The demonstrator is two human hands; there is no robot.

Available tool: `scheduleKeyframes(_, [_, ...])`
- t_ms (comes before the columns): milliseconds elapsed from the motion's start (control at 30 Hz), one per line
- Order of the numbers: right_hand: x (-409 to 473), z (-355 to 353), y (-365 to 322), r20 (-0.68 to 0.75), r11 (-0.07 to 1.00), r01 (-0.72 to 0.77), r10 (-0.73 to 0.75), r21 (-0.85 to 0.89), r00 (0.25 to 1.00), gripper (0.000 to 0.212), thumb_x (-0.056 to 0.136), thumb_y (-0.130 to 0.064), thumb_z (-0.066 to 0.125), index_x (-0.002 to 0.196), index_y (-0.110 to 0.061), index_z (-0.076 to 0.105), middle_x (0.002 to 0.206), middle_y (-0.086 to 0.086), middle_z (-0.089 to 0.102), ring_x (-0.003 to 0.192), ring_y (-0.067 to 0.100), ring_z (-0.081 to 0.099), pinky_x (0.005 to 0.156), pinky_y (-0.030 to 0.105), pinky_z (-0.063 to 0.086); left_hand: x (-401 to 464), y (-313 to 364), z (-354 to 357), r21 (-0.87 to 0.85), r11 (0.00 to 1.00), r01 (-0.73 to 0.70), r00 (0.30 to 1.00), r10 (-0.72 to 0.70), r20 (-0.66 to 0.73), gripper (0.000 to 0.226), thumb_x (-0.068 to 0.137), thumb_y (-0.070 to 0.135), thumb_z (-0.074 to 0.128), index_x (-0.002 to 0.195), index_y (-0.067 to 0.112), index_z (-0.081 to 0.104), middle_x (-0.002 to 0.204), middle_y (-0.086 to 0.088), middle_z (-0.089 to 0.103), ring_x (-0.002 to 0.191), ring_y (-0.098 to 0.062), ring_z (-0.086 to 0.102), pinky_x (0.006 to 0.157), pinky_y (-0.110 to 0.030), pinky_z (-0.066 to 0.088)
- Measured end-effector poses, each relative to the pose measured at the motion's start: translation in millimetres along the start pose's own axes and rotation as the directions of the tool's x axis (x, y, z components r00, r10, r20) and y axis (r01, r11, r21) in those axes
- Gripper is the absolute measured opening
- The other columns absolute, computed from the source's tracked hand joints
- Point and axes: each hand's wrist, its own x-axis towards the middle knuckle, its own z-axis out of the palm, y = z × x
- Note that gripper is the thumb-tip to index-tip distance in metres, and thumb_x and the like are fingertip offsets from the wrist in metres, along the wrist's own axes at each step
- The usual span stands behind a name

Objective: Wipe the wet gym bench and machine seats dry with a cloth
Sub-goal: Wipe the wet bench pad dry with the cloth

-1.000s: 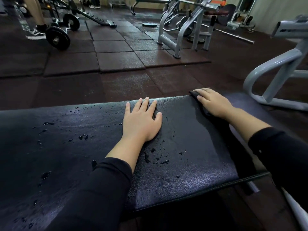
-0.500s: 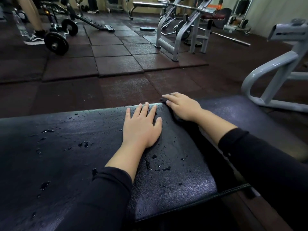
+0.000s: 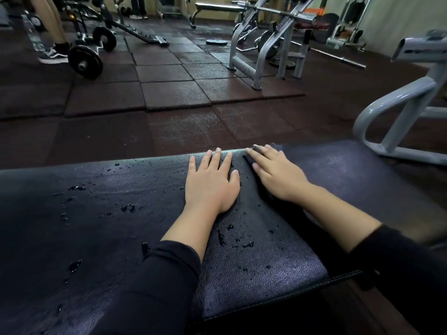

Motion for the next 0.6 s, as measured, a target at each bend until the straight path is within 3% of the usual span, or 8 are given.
scheduleKeyframes(100, [37.0,3.9,-7.9,0.014,0.999,0.017,-0.018,0.030,1.000,0.044,0.102,-0.030,0.028,0.146,-0.027,0.030,0.154,-0.001,0.025,0.143,0.018,0.015,0.116,0.035,0.008,0.5,-0.6,-0.2,-0.001,1.000,0.004,1.000,-0.004,-0.003,0.056,0.102,0.045,0.015,0.155,0.029,0.007,0.163,0.004,0.001,0.149,-0.013,-0.003,0.120,-0.045,-0.007])
scheduleKeyframes(167, [55.3,-0.3,4.4,0.037,0.998,0.005,-0.008,0.070,0.999,0.041,0.101,-0.031,0.030,0.142,-0.028,0.038,0.150,-0.001,0.033,0.139,0.018,0.026,0.114,0.033,0.018,0.7,-1.2,-0.6,-0.004,1.000,0.002,1.000,-0.002,-0.003,0.056,0.102,0.045,0.015,0.155,0.029,0.007,0.163,0.004,0.001,0.149,-0.013,-0.003,0.120,-0.044,-0.007])
scheduleKeyframes(300, [57.3,-20.6,64.2,0.020,0.981,-0.191,0.190,0.032,0.982,0.039,0.100,-0.032,0.029,0.136,-0.028,0.045,0.146,-0.002,0.039,0.134,0.020,0.035,0.107,0.033,0.027,-1.8,0.0,-0.1,-0.006,1.000,-0.001,1.000,0.001,0.002,0.056,0.102,0.045,0.014,0.155,0.031,0.007,0.163,0.005,0.001,0.149,-0.013,-0.003,0.119,-0.043,-0.008])
scheduleKeyframes(433, [13.9,-19.9,82.9,-0.064,0.981,-0.192,0.194,0.033,0.979,0.041,0.100,-0.026,0.032,0.140,-0.018,0.039,0.150,0.003,0.033,0.140,0.020,0.024,0.114,0.035,0.017,-1.3,0.7,-1.3,-0.010,1.000,0.007,1.000,-0.007,0.022,0.056,0.102,0.045,0.014,0.155,0.031,0.007,0.163,0.005,0.000,0.149,-0.013,-0.004,0.119,-0.043,-0.009])
scheduleKeyframes(600, [-32.6,-11.6,33.6,-0.064,0.992,-0.115,0.118,0.046,0.991,0.044,0.101,-0.028,0.033,0.146,-0.024,0.030,0.155,-0.003,0.022,0.145,0.014,0.011,0.116,0.030,0.005,-2.6,-0.8,-9.7,-0.002,1.000,-0.016,0.996,0.016,0.087,0.056,0.103,0.044,0.012,0.155,0.028,0.004,0.163,0.003,-0.003,0.149,-0.014,-0.007,0.119,-0.044,-0.010])
